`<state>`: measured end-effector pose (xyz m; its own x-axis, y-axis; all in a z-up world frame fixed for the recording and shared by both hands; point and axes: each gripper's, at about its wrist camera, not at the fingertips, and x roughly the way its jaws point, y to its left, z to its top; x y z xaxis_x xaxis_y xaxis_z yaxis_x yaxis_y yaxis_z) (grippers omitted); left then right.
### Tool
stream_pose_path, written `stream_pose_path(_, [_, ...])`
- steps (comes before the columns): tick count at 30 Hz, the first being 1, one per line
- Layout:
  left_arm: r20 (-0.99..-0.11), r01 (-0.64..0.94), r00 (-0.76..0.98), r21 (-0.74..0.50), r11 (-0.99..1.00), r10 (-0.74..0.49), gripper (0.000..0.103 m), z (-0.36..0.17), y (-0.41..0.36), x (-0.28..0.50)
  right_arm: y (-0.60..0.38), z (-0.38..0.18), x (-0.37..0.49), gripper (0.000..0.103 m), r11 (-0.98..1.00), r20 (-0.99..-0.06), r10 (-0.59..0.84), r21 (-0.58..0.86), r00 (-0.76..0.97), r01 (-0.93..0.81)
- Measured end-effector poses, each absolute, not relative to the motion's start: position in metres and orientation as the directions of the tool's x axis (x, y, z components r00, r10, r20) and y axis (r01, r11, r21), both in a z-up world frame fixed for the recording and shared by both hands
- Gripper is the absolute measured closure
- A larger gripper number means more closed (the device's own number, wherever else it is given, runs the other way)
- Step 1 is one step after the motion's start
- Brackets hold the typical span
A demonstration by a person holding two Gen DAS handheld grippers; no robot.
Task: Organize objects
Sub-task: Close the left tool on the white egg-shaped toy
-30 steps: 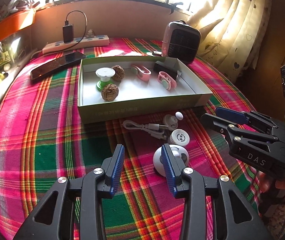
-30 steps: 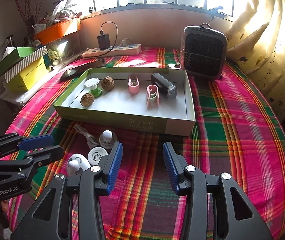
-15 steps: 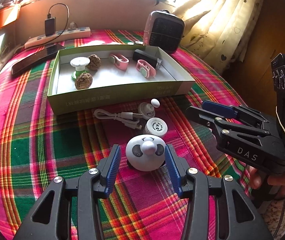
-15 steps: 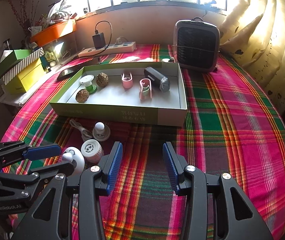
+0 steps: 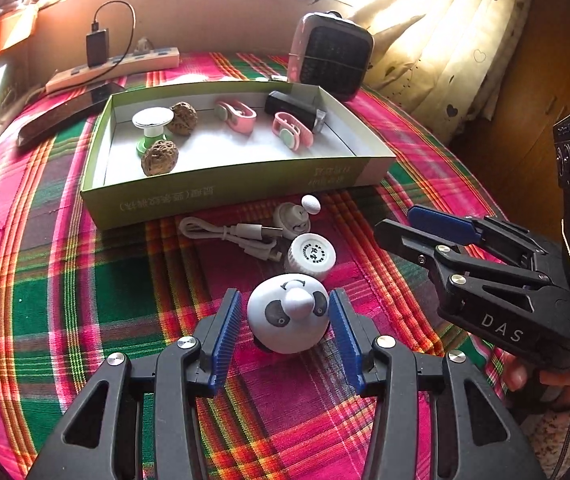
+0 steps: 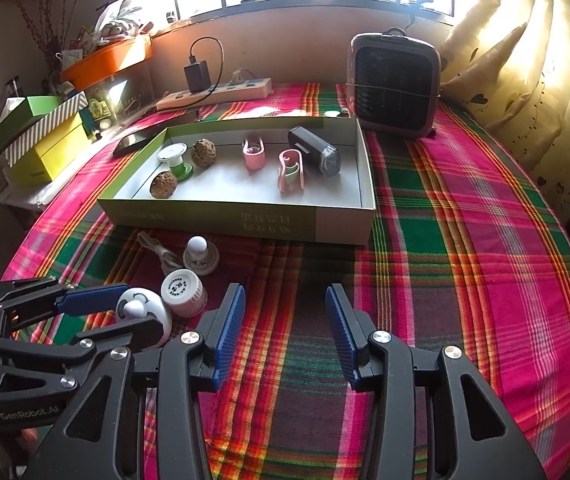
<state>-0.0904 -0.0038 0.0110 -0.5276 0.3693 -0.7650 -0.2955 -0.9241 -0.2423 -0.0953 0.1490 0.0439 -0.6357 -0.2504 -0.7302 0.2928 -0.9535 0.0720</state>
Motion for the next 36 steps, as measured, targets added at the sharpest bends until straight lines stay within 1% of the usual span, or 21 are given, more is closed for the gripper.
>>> stream_pose_path(4, [-0.758,-0.288,-0.526,-0.269,-0.919,0.386,0.060,0.011,-0.007,-0.092,0.148,0.043,-0.095,0.059,-0.953,-0.733,-0.250,0.071,-0.633,0.294])
stream_pose_path(7, [-0.757,-0.283,-0.530,-0.268,-0.921,0.383,0.065,0.010,-0.009,-0.092,0.147,0.043,-0.095,0.059,-0.953,-0.733,-0.249,0.069,-0.633,0.295])
stream_pose_path(12, [-0.750,-0.279,-0.532,-0.282,-0.918,0.393,0.068,0.010,-0.013,-0.091,0.144,0.042,-0.094,0.059,-0.953,-0.737,-0.247,0.067,-0.629,0.296])
stream_pose_path(17, [-0.742,-0.274,-0.546,-0.282,-0.919,0.390,0.073,0.012,-0.018,-0.089,0.140,0.043,-0.093,0.059,-0.951,-0.737,-0.251,0.067,-0.627,0.302])
stream_pose_path(27, [-0.733,-0.228,-0.569,-0.293,-0.928,0.372,0.074,0.012,-0.038,-0.089,0.122,0.041,-0.088,0.059,-0.935,-0.743,-0.271,0.053,-0.612,0.350])
stream_pose_path(36, [-0.726,-0.163,-0.593,-0.317,-0.934,0.349,0.074,0.011,-0.065,-0.091,0.110,0.038,-0.087,0.059,-0.918,-0.744,-0.317,0.084,-0.589,0.387])
